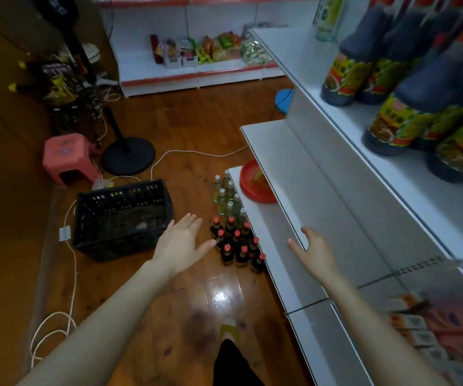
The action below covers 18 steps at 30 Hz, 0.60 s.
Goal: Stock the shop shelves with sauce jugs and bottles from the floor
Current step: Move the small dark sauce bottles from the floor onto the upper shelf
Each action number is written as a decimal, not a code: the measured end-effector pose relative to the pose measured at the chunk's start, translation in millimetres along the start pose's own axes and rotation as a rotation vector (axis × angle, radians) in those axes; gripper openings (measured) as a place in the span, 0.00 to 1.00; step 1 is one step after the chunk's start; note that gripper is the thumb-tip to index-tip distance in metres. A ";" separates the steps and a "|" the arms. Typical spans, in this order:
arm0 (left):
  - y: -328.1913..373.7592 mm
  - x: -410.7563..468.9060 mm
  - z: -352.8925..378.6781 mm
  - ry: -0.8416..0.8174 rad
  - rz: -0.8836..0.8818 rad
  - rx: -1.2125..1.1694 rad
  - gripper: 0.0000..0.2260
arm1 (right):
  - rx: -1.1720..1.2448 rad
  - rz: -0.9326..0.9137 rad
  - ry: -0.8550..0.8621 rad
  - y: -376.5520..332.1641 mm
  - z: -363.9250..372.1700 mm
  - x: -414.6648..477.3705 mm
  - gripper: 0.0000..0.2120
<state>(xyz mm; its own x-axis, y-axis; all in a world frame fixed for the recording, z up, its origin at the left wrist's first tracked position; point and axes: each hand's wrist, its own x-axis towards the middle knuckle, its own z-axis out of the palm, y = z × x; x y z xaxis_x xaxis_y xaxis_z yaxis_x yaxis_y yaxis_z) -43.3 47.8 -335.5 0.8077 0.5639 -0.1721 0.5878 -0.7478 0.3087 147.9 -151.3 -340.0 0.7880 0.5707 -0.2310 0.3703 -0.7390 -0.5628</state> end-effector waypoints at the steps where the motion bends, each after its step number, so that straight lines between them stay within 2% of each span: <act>1: -5.2 15.7 -1.6 -0.034 -0.003 0.009 0.32 | 0.001 0.015 -0.012 -6.7 2.9 16.2 0.20; 11: -65.3 141.8 -7.3 -0.179 0.040 0.031 0.32 | -0.005 0.118 -0.052 -53.6 37.1 129.7 0.24; 15: -94.7 199.2 0.0 -0.293 0.146 0.100 0.32 | 0.008 0.251 0.009 -63.1 58.2 144.3 0.21; 18: -112.1 239.0 4.7 -0.380 0.275 0.117 0.32 | 0.018 0.391 0.062 -63.3 80.6 140.7 0.24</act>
<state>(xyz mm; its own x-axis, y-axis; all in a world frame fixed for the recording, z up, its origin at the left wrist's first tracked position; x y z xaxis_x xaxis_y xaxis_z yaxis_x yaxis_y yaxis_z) 84.1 264.8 -415.6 0.8806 0.1878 -0.4351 0.3334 -0.8980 0.2871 195.7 4.7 -400.8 0.8962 0.2246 -0.3826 0.0284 -0.8896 -0.4558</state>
